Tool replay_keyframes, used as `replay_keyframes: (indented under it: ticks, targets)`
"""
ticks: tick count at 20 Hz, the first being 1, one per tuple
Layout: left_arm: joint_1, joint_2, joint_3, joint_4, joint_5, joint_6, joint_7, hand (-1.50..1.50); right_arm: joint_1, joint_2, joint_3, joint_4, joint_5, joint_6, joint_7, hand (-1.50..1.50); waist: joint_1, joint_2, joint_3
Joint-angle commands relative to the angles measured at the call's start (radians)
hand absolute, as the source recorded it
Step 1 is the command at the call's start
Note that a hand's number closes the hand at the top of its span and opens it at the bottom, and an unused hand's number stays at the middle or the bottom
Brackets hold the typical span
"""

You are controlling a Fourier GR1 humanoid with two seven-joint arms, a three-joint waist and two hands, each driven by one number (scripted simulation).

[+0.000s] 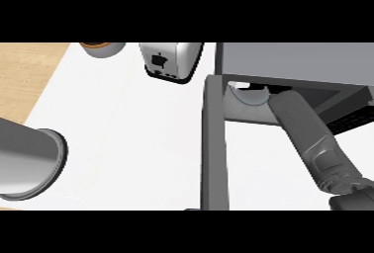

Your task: Pick up the milk, place it into the microwave and close the microwave

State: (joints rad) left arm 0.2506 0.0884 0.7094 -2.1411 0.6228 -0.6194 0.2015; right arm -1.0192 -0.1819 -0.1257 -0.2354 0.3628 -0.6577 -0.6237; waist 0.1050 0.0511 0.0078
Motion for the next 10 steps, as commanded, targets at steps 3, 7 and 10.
replay_keyframes:
  ticks: [3,7,10]
  targets:
    - [-0.013,-0.001,-0.02,0.043,-0.021,-0.037,-0.019,-1.5,-0.042,-0.07,0.028,0.079,0.067,-0.121,0.017,1.5,0.023,0.008,-0.007]
    - [-0.05,-0.011,-0.034,0.037,-0.052,-0.004,-0.016,-1.5,-0.04,-0.093,0.017,0.139,0.07,-0.2,0.1,-1.5,0.018,0.015,-0.005]
    - [-0.051,0.011,-0.016,0.031,-0.065,0.002,-0.012,-1.5,-0.021,-0.146,0.036,0.23,0.103,-0.326,0.26,-1.5,0.025,0.021,-0.009]
